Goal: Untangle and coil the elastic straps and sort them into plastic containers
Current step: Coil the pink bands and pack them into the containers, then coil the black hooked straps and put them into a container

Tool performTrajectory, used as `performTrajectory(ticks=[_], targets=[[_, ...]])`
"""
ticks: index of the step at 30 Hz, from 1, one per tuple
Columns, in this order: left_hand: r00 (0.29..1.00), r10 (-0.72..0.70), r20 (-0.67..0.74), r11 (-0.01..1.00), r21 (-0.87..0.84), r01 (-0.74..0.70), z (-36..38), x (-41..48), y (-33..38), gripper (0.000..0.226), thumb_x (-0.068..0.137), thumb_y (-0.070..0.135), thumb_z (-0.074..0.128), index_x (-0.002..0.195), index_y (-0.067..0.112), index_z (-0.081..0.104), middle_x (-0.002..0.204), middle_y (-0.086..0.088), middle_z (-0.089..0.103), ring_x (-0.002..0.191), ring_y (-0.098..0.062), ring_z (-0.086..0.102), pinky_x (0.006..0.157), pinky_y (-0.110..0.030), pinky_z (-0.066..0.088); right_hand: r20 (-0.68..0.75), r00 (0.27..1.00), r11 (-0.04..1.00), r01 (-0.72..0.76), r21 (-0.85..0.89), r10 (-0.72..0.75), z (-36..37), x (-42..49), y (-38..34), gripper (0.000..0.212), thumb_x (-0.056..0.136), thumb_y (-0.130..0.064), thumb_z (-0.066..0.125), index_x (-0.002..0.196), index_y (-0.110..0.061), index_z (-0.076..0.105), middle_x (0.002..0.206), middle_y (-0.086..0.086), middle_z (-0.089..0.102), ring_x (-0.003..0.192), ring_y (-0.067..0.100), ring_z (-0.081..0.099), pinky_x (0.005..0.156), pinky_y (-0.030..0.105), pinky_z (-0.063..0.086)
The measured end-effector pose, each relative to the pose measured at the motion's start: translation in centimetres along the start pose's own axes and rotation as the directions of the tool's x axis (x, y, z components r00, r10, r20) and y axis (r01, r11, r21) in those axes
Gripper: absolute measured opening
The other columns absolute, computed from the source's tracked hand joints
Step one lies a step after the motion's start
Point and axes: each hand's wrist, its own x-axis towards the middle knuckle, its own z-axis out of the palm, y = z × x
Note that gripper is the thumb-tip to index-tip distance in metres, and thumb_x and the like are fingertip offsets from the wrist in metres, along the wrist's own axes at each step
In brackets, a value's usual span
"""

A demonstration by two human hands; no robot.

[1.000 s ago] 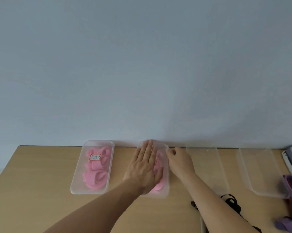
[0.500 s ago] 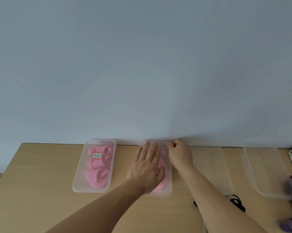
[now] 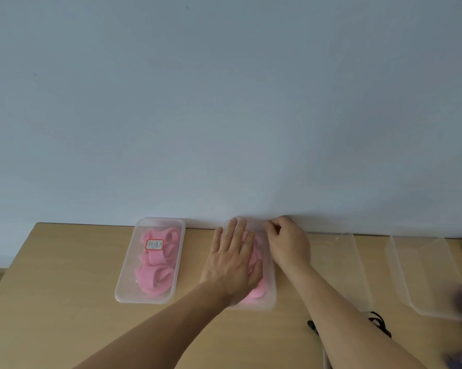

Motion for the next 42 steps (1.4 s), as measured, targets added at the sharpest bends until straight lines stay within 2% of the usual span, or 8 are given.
performTrajectory(ticks=[4, 9, 13, 19, 29, 34, 38, 42], targets=[[0.999, -0.035, 0.031, 0.999, -0.035, 0.036, -0.1, 0.2, 0.2, 0.077, 0.093, 0.053, 0.006, 0.156, 0.011, 0.021, 0.165, -0.013, 0.001, 0.151, -0.03, -0.011, 0.118, -0.042, -0.013, 0.088, 0.991, 0.987, -0.106, 0.117, 0.096, 0.7, 0.3, 0.2, 0.026, 0.096, -0.035, 0.051, 0.081, -0.017, 0.062, 0.071, -0.01, 0.059, 0.072, 0.018, 0.055, 0.064, 0.029, 0.034], [0.999, -0.031, -0.03, 0.999, -0.02, 0.03, -0.7, -0.5, 0.3, 0.065, 0.094, 0.047, 0.031, 0.141, 0.007, 0.052, 0.153, -0.019, 0.039, 0.144, -0.037, 0.031, 0.115, -0.051, 0.026, 0.213, 0.968, 0.967, -0.175, 0.184, 0.134, 0.6, 0.5, 0.7, 0.035, 0.095, -0.035, 0.05, 0.064, -0.019, 0.051, 0.056, -0.008, 0.051, 0.059, 0.016, 0.048, 0.053, 0.03, 0.031], [0.999, -0.008, -0.046, 0.998, -0.063, 0.005, 0.1, -1.4, 0.0, 0.063, 0.091, 0.047, 0.04, 0.135, 0.005, 0.057, 0.148, -0.021, 0.046, 0.14, -0.04, 0.038, 0.11, -0.055, 0.037, 0.252, 0.941, 0.881, -0.307, 0.36, 0.225, 0.8, -0.6, 1.0, 0.035, 0.091, -0.031, 0.06, 0.061, -0.019, 0.047, 0.052, -0.01, 0.043, 0.053, 0.013, 0.04, 0.053, 0.029, 0.031], [0.994, 0.066, -0.089, 0.997, -0.036, -0.07, 0.7, -1.6, -0.9, 0.064, 0.093, 0.048, 0.038, 0.139, 0.006, 0.054, 0.151, -0.02, 0.041, 0.143, -0.038, 0.033, 0.115, -0.054, 0.028, 0.144, 0.973, 0.889, -0.224, 0.399, 0.18, 1.4, -1.9, 1.2, 0.014, 0.093, -0.026, 0.059, 0.079, -0.026, 0.06, 0.077, -0.008, 0.064, 0.072, 0.011, 0.059, 0.066, 0.029, 0.046], [0.999, 0.04, -0.019, 0.999, 0.019, -0.039, 2.0, -1.4, -1.0, 0.073, 0.096, 0.058, 0.022, 0.153, 0.013, 0.025, 0.161, -0.018, 0.004, 0.15, -0.036, -0.002, 0.123, -0.05, 0.005, 0.129, 0.971, 0.884, -0.238, 0.401, 0.203, 1.8, -2.1, 1.1, 0.016, 0.093, -0.032, 0.061, 0.079, -0.024, 0.063, 0.079, -0.008, 0.068, 0.077, 0.011, 0.064, 0.066, 0.028, 0.048], [0.999, -0.047, -0.016, 0.999, -0.026, 0.046, 2.4, -1.2, -0.7, 0.066, 0.094, 0.054, -0.003, 0.149, 0.018, -0.014, 0.158, -0.011, -0.025, 0.143, -0.027, -0.034, 0.117, -0.041, -0.021, 0.19, 0.963, 0.896, -0.25, 0.368, 0.191, 1.2, -4.7, 1.6, 0.019, 0.094, -0.03, 0.058, 0.079, -0.021, 0.063, 0.076, -0.005, 0.066, 0.072, 0.015, 0.06, 0.068, 0.033, 0.048], [0.997, -0.067, -0.03, 0.998, -0.022, 0.066, 2.5, -1.1, -0.5, 0.063, 0.095, 0.048, -0.003, 0.15, 0.015, -0.01, 0.159, -0.013, -0.018, 0.145, -0.029, -0.027, 0.117, -0.041, -0.019, 0.213, 0.942, 0.858, -0.327, 0.396, 0.261, 0.9, -6.4, 2.0, 0.037, 0.092, -0.036, 0.062, 0.065, -0.011, 0.058, 0.062, -0.001, 0.059, 0.06, 0.016, 0.052, 0.059, 0.033, 0.042], [0.997, -0.073, -0.002, 0.997, -0.027, 0.073, 2.4, -1.0, -0.5, 0.066, 0.092, 0.05, -0.009, 0.148, 0.016, -0.018, 0.155, -0.01, -0.029, 0.139, -0.026, -0.037, 0.116, -0.04, -0.023, 0.205, 0.959, 0.915, -0.254, 0.313, 0.195, -0.2, -6.8, 1.0, 0.029, 0.092, -0.036, 0.062, 0.077, -0.012, 0.065, 0.073, -0.001, 0.067, 0.066, 0.015, 0.058, 0.063, 0.032, 0.046]])
